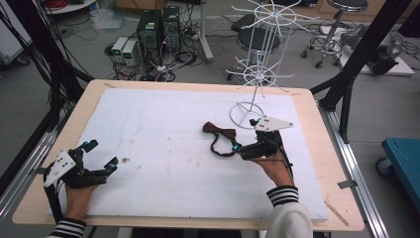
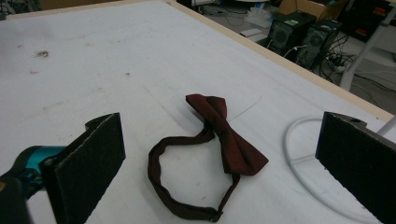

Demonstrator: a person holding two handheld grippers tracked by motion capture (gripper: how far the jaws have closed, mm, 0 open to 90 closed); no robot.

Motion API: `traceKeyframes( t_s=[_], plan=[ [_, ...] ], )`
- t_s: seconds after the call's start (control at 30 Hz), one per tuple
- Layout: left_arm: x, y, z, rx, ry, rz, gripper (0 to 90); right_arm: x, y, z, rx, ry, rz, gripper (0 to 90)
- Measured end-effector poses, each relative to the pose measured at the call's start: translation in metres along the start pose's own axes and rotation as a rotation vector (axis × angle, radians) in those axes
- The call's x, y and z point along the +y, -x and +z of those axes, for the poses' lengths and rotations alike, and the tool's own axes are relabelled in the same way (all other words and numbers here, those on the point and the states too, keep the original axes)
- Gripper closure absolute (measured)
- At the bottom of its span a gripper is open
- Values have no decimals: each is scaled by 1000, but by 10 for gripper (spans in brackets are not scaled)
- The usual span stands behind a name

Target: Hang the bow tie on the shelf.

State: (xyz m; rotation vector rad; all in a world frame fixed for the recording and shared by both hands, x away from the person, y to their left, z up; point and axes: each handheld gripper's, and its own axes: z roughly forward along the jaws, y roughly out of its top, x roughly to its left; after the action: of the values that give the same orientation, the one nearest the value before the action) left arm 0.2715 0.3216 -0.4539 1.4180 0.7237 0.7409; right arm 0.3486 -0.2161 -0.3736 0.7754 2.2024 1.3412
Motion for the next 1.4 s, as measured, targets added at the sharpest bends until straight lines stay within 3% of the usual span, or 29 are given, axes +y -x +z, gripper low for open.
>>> traceKeyframes(
  t_s=[0.23,0.4,0.7,0.8,1.03,1.07,1.13,1.33,1.4],
  plan=[
    [0,0,0,1,2,-5,19,11,1,13,17,-46,-18,6],
    [0,0,0,2,2,-6,19,14,0,32,37,-125,-43,6],
    [0,0,0,2,2,-6,19,22,4,53,59,-219,-83,6],
    [0,0,0,2,2,-6,19,23,5,59,67,-238,-113,7],
    [0,0,0,1,2,-4,19,17,8,70,76,-292,-109,7],
    [0,0,0,1,2,-3,19,18,10,74,80,-327,-112,7],
    [0,0,0,1,2,-4,19,21,11,77,88,-348,-136,7],
    [0,0,0,1,2,-3,19,21,15,90,102,-370,-129,10],
    [0,0,0,0,2,-5,19,19,16,97,103,-417,-154,11]
  ],
)
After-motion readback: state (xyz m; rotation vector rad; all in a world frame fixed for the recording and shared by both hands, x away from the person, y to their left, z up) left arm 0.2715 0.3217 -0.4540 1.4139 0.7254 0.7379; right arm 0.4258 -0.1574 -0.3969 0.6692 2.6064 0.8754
